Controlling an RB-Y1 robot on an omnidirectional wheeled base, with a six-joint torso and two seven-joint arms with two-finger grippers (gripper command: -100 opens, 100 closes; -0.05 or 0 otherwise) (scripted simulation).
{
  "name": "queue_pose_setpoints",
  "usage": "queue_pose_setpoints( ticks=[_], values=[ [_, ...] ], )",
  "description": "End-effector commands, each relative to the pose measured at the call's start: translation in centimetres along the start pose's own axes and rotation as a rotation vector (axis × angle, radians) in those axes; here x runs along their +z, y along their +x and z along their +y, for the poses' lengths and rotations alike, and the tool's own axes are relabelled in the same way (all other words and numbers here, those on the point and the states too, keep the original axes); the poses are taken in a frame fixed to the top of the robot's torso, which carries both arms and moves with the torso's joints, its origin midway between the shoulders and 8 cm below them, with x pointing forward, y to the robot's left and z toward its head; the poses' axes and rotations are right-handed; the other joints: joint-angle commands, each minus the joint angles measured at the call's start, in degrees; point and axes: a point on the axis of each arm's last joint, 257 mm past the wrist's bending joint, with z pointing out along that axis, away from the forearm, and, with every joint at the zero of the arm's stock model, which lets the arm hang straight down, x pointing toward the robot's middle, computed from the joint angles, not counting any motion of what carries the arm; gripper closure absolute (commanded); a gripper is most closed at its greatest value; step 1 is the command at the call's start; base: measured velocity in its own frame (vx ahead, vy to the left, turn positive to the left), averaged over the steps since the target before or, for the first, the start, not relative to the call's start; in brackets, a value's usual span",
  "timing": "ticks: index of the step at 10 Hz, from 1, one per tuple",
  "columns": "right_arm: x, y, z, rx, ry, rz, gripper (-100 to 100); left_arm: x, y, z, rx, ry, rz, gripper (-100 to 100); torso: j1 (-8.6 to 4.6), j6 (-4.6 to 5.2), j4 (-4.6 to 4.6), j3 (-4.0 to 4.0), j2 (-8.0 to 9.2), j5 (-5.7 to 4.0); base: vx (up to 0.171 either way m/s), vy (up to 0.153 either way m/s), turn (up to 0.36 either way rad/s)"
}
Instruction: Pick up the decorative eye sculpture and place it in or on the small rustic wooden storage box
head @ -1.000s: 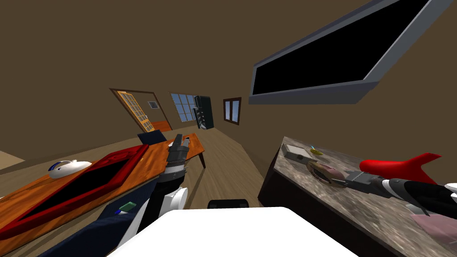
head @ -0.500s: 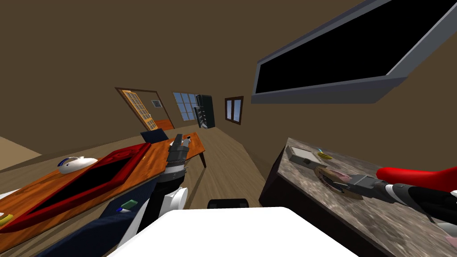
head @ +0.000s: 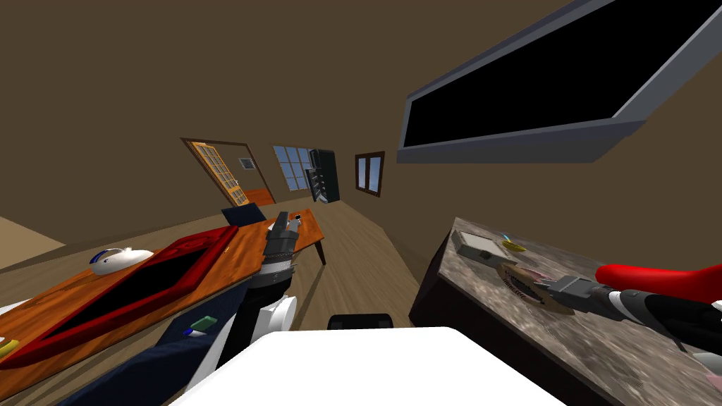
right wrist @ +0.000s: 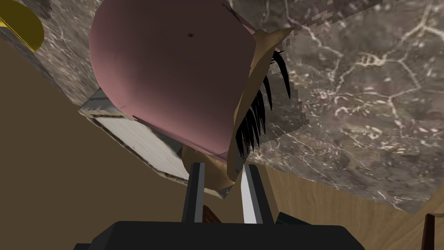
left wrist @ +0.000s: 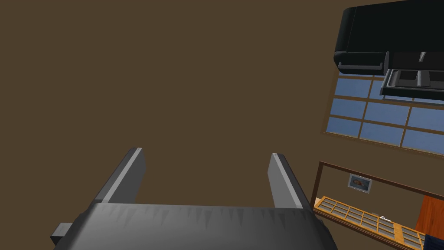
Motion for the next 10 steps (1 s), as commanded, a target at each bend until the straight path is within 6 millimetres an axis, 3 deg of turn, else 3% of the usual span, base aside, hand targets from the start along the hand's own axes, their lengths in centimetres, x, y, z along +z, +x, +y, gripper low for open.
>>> queue_pose_setpoints(
  ticks=[1,2,3,4,5,6,7,8,9,10],
  values=[
    [0.0,0.0,0.0,0.0,0.0,0.0,0,0.0,0.0,0.0,0.0,0.0,0.0,0,0.0,0.0,0.0,0.0,0.0,0.0,0.0,0.0,0.0],
    [-0.3,-1.2,-0.4,-0.012,-0.008,-0.005,100,0.0,0.0,0.0,0.0,0.0,0.0,0,0.0,0.0,0.0,0.0,0.0,0.0,-0.035,0.017,-0.116],
    [-0.2,-0.7,-0.3,-0.008,-0.003,-0.003,100,0.0,0.0,0.0,0.0,0.0,0.0,0,0.08,0.08,0.03,0.07,0.13,0.06,-0.022,0.012,-0.037],
    [-0.2,-0.7,-0.3,-0.008,-0.005,-0.002,0,0.0,0.0,0.0,0.0,0.0,0.0,0,0.1,0.03,0.05,0.09,0.14,0.07,0.0,0.0,0.0],
    [-0.4,-3.0,-1.4,-0.011,0.002,-0.03,100,0.0,0.0,0.0,0.0,0.0,0.0,0,0.1,0.02,0.04,0.06,0.08,0.09,-0.053,0.104,-0.017],
    [-0.6,-4.0,-1.9,-0.012,0.004,-0.042,100,0.0,0.0,0.0,0.0,0.0,0.0,0,0.46,-0.09,0.06,0.1,0.15,0.16,-0.085,0.168,0.004],
    [-0.9,-6.4,-3.0,-0.013,0.007,-0.068,100,0.0,0.0,0.0,0.0,0.0,0.0,0,0.8,-0.08,0.1,0.16,0.25,0.3,-0.076,0.172,-0.005],
    [-0.9,-6.4,-3.0,-0.013,0.007,-0.068,100,0.0,0.0,0.0,0.0,0.0,0.0,0,0.98,-0.11,0.13,0.19,0.26,0.41,-0.036,0.117,0.008],
    [-1.4,-9.1,-4.0,-0.015,0.009,-0.098,100,0.0,0.0,0.0,0.0,0.0,0.0,0,0.9,-0.04,0.14,0.17,0.22,0.46,-0.024,0.102,-0.02],
    [-1.4,-9.1,-4.0,-0.015,0.009,-0.098,100,0.0,0.0,0.0,0.0,0.0,0.0,0,0.88,-0.12,0.15,0.15,0.15,0.53,-0.01,0.073,0.009]
  ],
)
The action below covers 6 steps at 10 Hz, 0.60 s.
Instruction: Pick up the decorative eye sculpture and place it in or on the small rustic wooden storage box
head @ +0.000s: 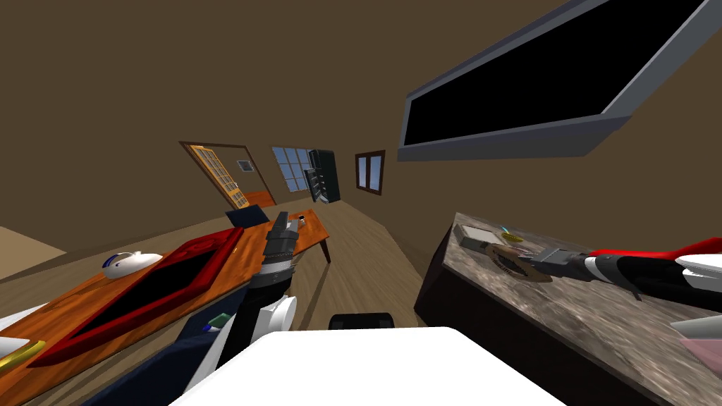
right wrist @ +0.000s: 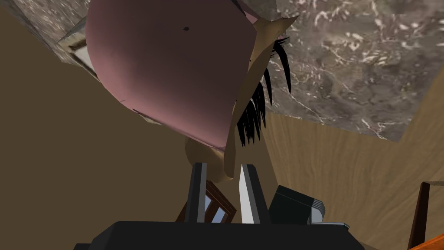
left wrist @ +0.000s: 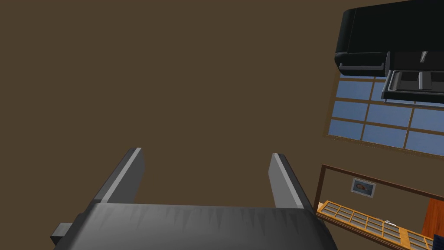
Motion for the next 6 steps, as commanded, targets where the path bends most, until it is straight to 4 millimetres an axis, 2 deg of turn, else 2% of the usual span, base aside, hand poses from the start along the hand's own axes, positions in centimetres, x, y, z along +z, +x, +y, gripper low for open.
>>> queue_pose_setpoints(
  ticks=[1,2,3,4,5,6],
  values=[
    [-0.3,-3.5,-1.2,-0.003,0.003,-0.037,100,0.0,0.0,0.0,0.0,0.0,0.0,0,0.0,0.0,0.0,0.0,0.0,0.0,-0.01,0.094,-0.002],
    [-0.4,-2.6,-1.0,-0.002,-0.002,-0.021,100,0.0,0.0,0.0,0.0,0.0,0.0,0,0.11,-0.04,0.03,0.01,-0.01,0.1,0.0,0.084,0.001],
    [-0.3,-3.5,-1.2,-0.003,0.003,-0.037,100,0.0,0.0,0.0,0.0,0.0,0.0,0,0.09,-0.01,0.02,-0.01,-0.03,0.08,0.002,0.039,0.003],
    [-0.3,-3.5,-1.2,-0.003,0.003,-0.037,100,0.0,0.0,0.0,0.0,0.0,0.0,0,-0.06,0.02,0.04,0.01,-0.01,0.09,-0.001,0.006,0.001],
    [-0.8,-6.6,-2.2,-0.005,0.004,-0.071,100,0.0,0.0,0.0,0.0,0.0,0.0,0,-0.19,0.05,0.06,0.04,0.03,0.08,-0.012,0.056,-0.023],
    [-0.6,-6.0,-1.8,-0.004,-0.004,-0.059,100,0.0,0.0,0.0,0.0,0.0,0.0,0,0.0,-0.04,0.09,0.06,0.03,0.18,-0.002,0.068,0.016]
  ],
)
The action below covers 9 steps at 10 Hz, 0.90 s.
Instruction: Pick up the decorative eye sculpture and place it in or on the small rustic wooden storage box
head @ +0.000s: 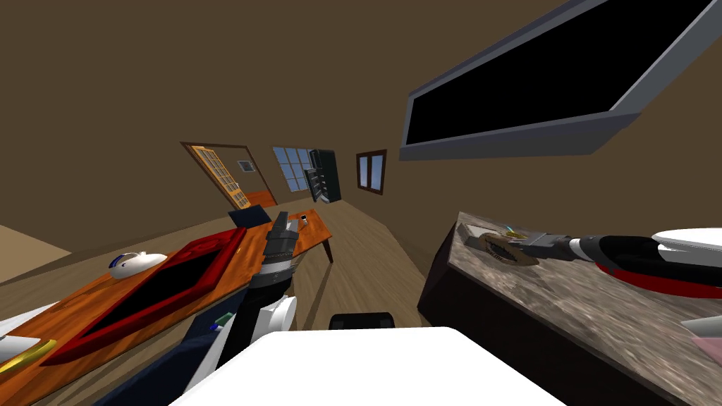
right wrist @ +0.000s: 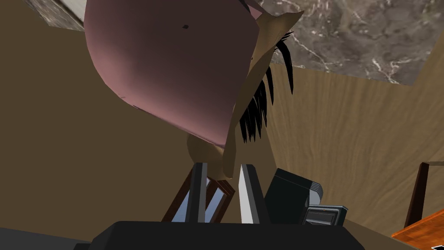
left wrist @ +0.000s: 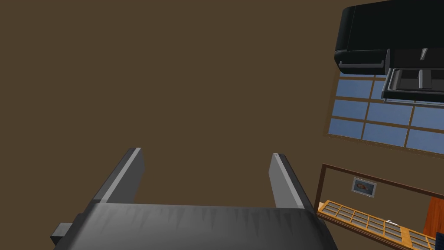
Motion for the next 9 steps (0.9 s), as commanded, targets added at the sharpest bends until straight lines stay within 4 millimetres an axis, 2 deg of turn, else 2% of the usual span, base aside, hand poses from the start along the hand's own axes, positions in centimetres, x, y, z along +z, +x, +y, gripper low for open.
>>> queue_pose_setpoints(
  ticks=[1,4,5,6,7,9],
  values=[
    [-0.2,-0.4,-0.1,0.0,-0.002,-0.004,100,0.0,0.0,0.0,0.0,0.0,0.0,0,0.0,0.0,0.0,0.0,0.0,0.0,0.0,0.037,0.001],
    [-0.8,-5.3,-1.5,-0.003,0.002,-0.061,100,0.0,0.0,0.0,0.0,0.0,0.0,0,0.13,-0.03,0.09,0.09,0.09,0.18,-0.004,0.054,-0.012],
    [-0.8,-5.3,-1.5,-0.003,0.002,-0.061,100,0.0,0.0,0.0,0.0,0.0,0.0,0,0.25,-0.04,0.12,0.11,0.1,0.25,0.0,0.056,0.0],
    [-1.1,-7.9,-2.1,-0.004,0.001,-0.088,100,0.0,0.0,0.0,0.0,0.0,0.0,0,0.26,-0.02,0.13,0.13,0.13,0.26,0.012,0.074,-0.023],
    [-1.0,-7.3,-1.9,-0.003,-0.003,-0.075,100,0.0,0.0,0.0,0.0,0.0,0.0,0,0.38,-0.03,0.17,0.14,0.1,0.38,0.021,0.052,-0.008],
    [-1.1,-7.9,-2.1,-0.004,0.001,-0.088,100,0.0,0.0,0.0,0.0,0.0,0.0,0,0.26,0.01,0.19,0.18,0.17,0.36,-0.001,0.013,0.005]
  ],
)
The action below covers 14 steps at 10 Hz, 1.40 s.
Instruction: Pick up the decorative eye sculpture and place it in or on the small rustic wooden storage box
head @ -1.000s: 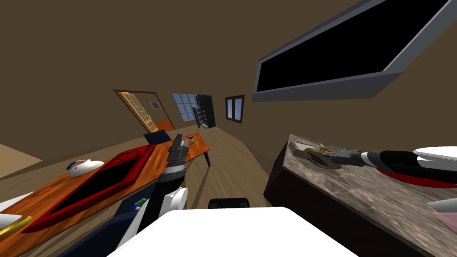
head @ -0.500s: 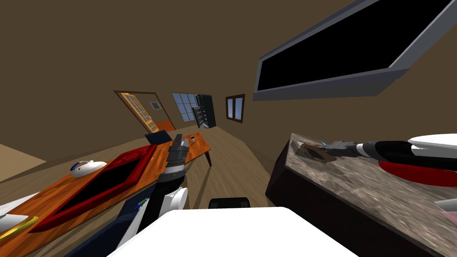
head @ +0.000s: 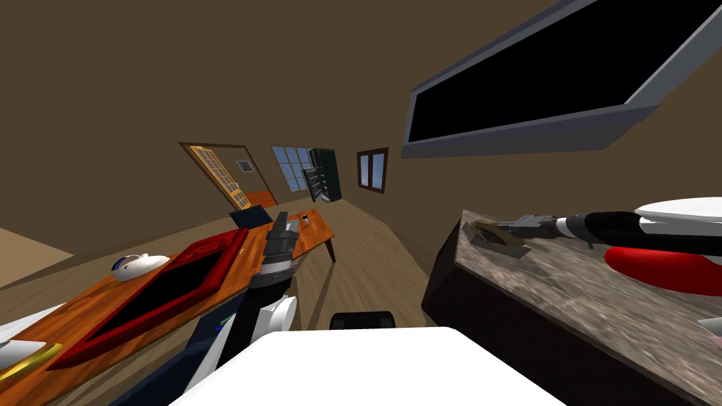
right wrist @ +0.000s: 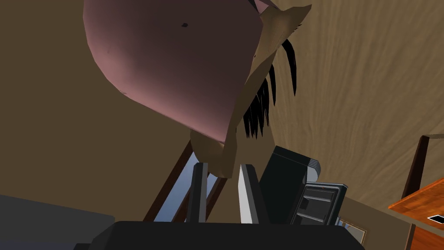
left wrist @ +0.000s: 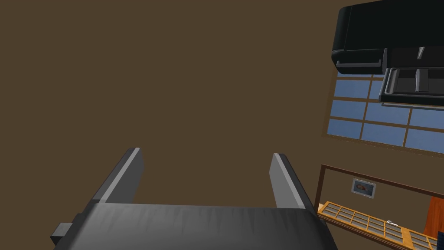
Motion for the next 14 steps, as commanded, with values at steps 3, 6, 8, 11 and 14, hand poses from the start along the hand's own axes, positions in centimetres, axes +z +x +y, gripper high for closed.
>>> queue_pose_setpoints(
  ticks=[3,6,8,11,14],
  values=[
    [-0.3,-4.2,-0.8,-0.001,-0.005,-0.04,100,0.0,0.0,0.0,0.0,0.0,0.0,0,0.19,-0.04,0.05,0.03,0.0,0.13,0.016,0.027,-0.031],
    [-0.3,-4.4,-0.8,0.009,-0.005,-0.048,100,0.0,0.0,0.0,0.0,0.0,0.0,0,0.26,-0.02,0.12,0.09,0.05,0.24,0.017,0.009,0.0],
    [-0.4,-6.0,-0.8,-0.005,-0.019,-0.044,100,0.0,0.0,0.0,0.0,0.0,0.0,0,0.14,0.1,0.2,0.16,0.09,0.31,0.059,-0.033,-0.101],
    [-0.2,-7.6,0.1,-0.012,-0.065,-0.012,100,0.0,0.0,0.0,0.0,0.0,0.0,0,-0.17,0.1,0.19,0.05,-0.13,0.32,0.117,-0.123,-0.136],
    [0.1,-8.0,1.0,-0.015,-0.098,0.022,100,0.0,0.0,0.0,0.0,0.0,0.0,0,-0.23,0.09,0.24,0.09,-0.08,0.35,0.11,-0.14,-0.097]
  ],
)
